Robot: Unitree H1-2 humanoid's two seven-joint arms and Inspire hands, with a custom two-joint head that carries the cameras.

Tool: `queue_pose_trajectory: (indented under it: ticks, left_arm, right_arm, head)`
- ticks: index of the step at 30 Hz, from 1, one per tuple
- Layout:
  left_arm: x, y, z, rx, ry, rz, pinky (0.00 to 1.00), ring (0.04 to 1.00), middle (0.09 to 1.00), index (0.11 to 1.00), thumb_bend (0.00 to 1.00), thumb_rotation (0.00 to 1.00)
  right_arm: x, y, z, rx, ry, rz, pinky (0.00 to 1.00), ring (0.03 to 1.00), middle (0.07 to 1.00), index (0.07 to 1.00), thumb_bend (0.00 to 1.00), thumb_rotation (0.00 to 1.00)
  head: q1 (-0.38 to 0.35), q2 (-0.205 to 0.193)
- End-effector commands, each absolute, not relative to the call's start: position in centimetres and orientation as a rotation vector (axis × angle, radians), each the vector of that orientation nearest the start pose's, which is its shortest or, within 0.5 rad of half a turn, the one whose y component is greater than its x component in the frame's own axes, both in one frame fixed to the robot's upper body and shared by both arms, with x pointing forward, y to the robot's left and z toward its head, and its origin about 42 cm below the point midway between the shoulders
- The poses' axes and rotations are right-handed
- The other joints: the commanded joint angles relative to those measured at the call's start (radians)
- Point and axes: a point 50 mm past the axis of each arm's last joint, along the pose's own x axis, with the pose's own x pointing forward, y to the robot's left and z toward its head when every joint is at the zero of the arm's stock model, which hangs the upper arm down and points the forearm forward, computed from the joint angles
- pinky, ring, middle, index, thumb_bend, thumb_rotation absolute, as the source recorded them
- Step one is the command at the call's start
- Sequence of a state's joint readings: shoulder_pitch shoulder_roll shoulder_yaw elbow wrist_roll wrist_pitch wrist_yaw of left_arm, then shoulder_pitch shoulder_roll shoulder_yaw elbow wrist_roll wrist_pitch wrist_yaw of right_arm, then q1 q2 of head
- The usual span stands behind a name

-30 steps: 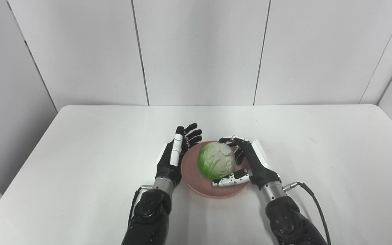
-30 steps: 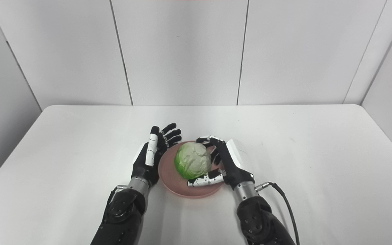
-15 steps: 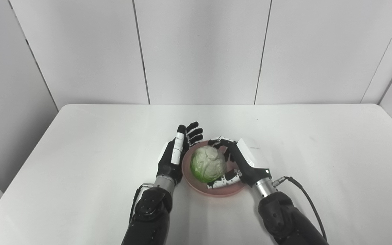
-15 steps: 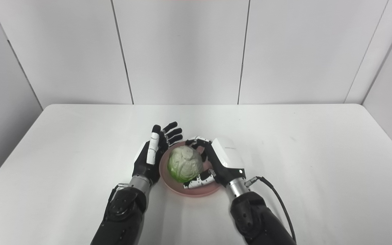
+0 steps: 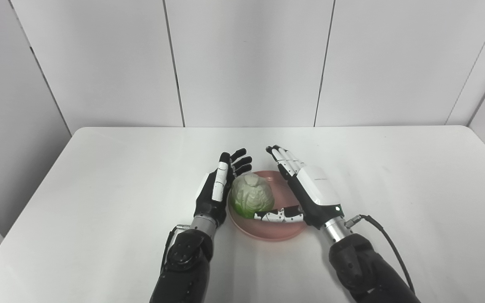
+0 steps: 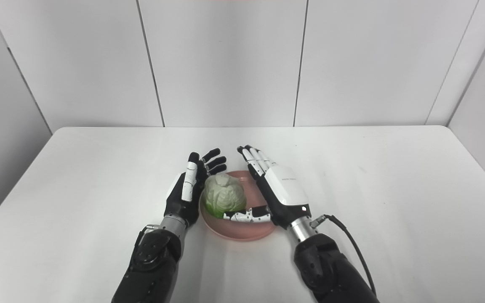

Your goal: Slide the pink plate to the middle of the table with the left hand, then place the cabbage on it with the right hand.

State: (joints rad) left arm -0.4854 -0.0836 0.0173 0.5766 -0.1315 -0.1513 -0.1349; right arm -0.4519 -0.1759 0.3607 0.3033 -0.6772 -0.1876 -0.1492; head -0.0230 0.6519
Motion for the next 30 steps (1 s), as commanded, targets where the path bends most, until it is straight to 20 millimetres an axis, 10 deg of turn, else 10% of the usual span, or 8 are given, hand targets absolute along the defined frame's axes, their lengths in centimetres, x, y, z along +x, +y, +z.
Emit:
queue_pose_trajectory:
  ticks: [1, 7, 12, 22, 30]
  left_arm:
    - [41.6, 13.3, 9.9, -0.192, -0.004, -0.244, 0.82, 0.831, 0.821, 0.809, 0.85, 1.0]
    - [41.4, 14.0, 10.2, -0.188, -0.007, -0.227, 0.84, 0.844, 0.826, 0.814, 0.85, 1.0]
    - [41.1, 14.6, 10.7, -0.187, -0.033, -0.201, 0.93, 0.9, 0.872, 0.87, 0.85, 1.0]
    - [40.7, 15.1, 10.7, -0.164, -0.089, -0.167, 1.0, 1.0, 0.999, 0.999, 0.84, 1.0]
    - [40.6, 15.2, 10.5, -0.144, -0.087, -0.159, 1.0, 1.0, 1.0, 1.0, 0.83, 1.0]
  right_arm:
    - [40.7, -14.8, 18.0, -0.873, -0.546, 0.278, 0.96, 1.0, 1.0, 0.998, 0.84, 0.51]
    - [40.1, -15.8, 17.3, -0.747, -0.517, 0.226, 0.98, 1.0, 1.0, 1.0, 0.89, 0.5]
    - [39.7, -16.2, 16.9, -0.613, -0.429, 0.163, 0.79, 0.98, 1.0, 1.0, 0.93, 0.63]
    - [40.2, -16.7, 17.6, -0.225, -0.311, 0.156, 1.0, 1.0, 1.0, 1.0, 0.71, 0.97]
    - [40.6, -16.3, 17.2, -0.071, -0.267, 0.146, 1.0, 1.0, 1.0, 1.0, 0.73, 0.96]
  head:
    - [0.0, 0.0]
    - [-0.006, 0.002]
    - [-0.024, 0.004]
    - [-0.042, 0.004]
    - [-0.049, 0.004]
